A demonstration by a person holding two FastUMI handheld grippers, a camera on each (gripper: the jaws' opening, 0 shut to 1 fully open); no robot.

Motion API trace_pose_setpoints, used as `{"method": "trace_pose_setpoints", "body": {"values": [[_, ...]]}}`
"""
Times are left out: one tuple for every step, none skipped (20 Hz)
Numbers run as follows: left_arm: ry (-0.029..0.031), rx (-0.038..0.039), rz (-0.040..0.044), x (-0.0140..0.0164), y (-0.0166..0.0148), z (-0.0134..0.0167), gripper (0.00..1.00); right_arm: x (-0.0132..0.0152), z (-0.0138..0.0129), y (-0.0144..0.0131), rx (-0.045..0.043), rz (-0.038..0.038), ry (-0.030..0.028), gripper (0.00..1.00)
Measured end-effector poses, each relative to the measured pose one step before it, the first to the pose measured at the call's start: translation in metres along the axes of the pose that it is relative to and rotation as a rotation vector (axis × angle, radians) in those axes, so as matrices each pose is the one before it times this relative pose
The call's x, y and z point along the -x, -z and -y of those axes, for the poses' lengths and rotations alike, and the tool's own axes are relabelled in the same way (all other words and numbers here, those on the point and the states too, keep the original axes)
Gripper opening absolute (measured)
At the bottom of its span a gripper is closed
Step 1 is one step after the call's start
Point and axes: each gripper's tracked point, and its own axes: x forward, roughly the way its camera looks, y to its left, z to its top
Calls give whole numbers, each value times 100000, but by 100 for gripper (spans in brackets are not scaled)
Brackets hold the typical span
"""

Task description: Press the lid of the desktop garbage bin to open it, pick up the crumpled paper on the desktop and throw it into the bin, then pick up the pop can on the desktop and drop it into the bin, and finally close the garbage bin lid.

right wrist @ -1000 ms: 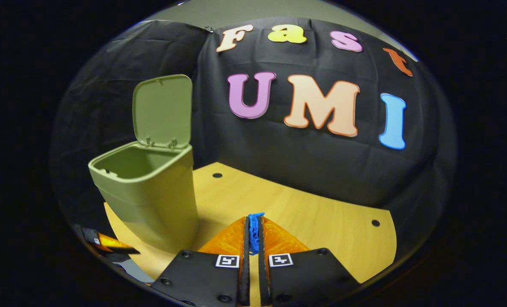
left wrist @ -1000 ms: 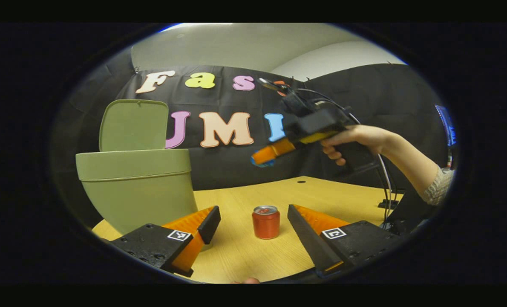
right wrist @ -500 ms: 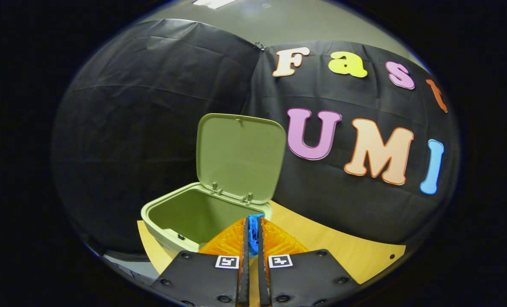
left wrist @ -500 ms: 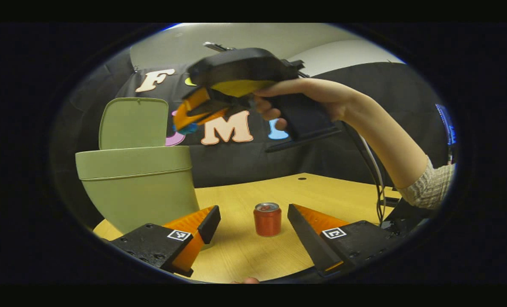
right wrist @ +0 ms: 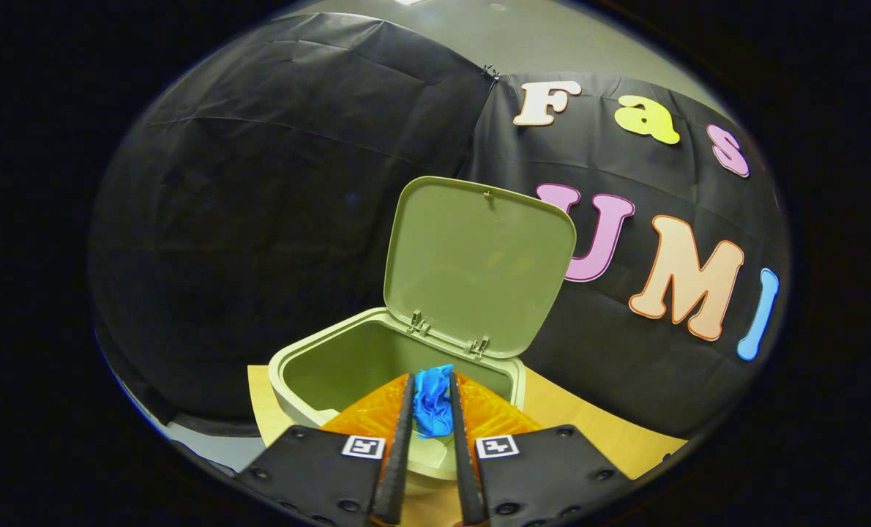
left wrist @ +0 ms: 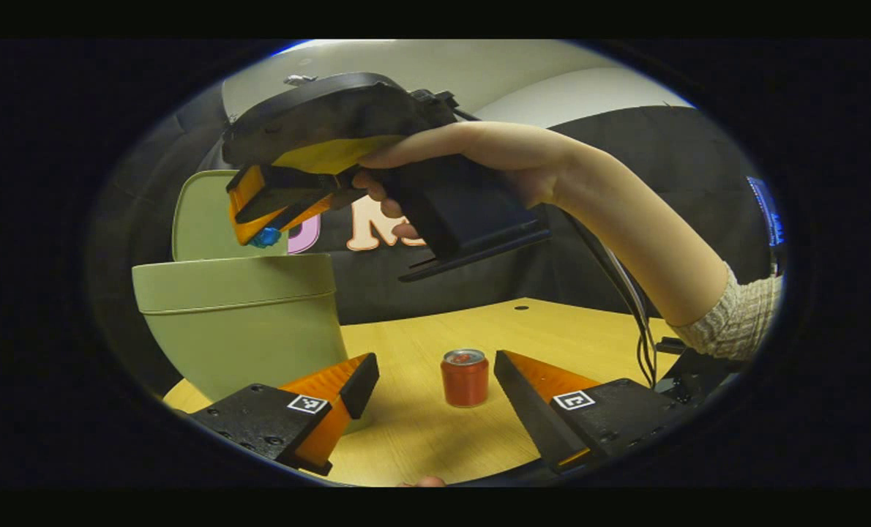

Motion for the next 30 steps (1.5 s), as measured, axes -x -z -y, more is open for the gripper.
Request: {"method": "trace_pose_setpoints", "body": {"values": [[-553,10,-70,-1,-99,-45,95,75,339,96,1406,-82,1417,57],[-410,-40,-63,32,-9,29,95,-79,167,122,1332,154,857,71],[-271,43,68,-69,-58,34,95,-33,205,175,860,128,1266,75],[43,449,-152,-83,160,64,95,412,55,146,87,451,-119,86],[302,238,-166,-32,106,44,95,-12,-5,163,-472,350,5,96],[462,240,-539,-36,107,-64,95,309,110,83,-859,780,94,96],[524,329,-426,-108,18,-29,95,466,378,-56,-693,1090,439,97],[483,366,-153,-14,66,26,95,538,641,-63,-549,1070,853,97],[271,471,-71,-62,24,-4,95,596,869,172,-408,678,1490,97],[261,244,-257,-41,104,24,95,656,1063,340,-591,457,1823,94],[102,167,-296,2,14,1,95,763,1156,421,-678,199,1921,94],[148,198,-42,-57,31,28,100,827,1308,471,-1117,203,1971,97],[302,90,8,-67,3,20,100,912,1267,493,-1486,361,2015,97],[183,55,79,-102,110,23,100,908,1377,463,-1515,503,2000,100],[110,-207,-326,-191,168,36,100,924,1415,440,-1411,738,2440,100],[-48,-308,-627,-117,277,100,100,931,1439,524,-1107,616,1828,97],[349,-462,-92,-308,194,278,95,932,1352,597,-1179,789,1840,98],[522,-519,-90,-335,334,565,96,1285,1307,651,-1502,317,1472,98],[727,-390,-535,-492,285,592,95,1046,1143,952,-1792,137,1294,98],[882,-464,-554,-337,449,682,95,1164,1298,988,-1728,-101,1714,98],[1052,-552,-644,-429,373,550,100,1150,1424,966,-1389,13,1977,98],[868,-582,-829,-438,449,436,91,1048,1366,969,-1028,-58,2421,98],[337,-130,-941,-452,379,225,95,910,1266,1031,-1018,-187,2549,98],[-115,858,74,-380,284,166,95,974,1269,1106,-1125,-372,2489,98],[231,1520,83,-427,23,156,96,967,1032,1232,-1657,-195,2596,98],[641,1289,-668,-590,336,254,96,917,782,1157,-1879,205,1385,98],[370,648,-1680,-582,548,156,96,797,484,1044,-2324,-207,652,100],[-748,232,-1983,-482,610,-127,100,795,462,1199,-2365,-565,152,100],[-1008,25,-1670,-508,374,-275,96,665,212,1257,-1874,-740,-404,98],[-813,-49,-1280,-428,331,-224,96,485,528,1194,-1693,-688,530,97]]}}
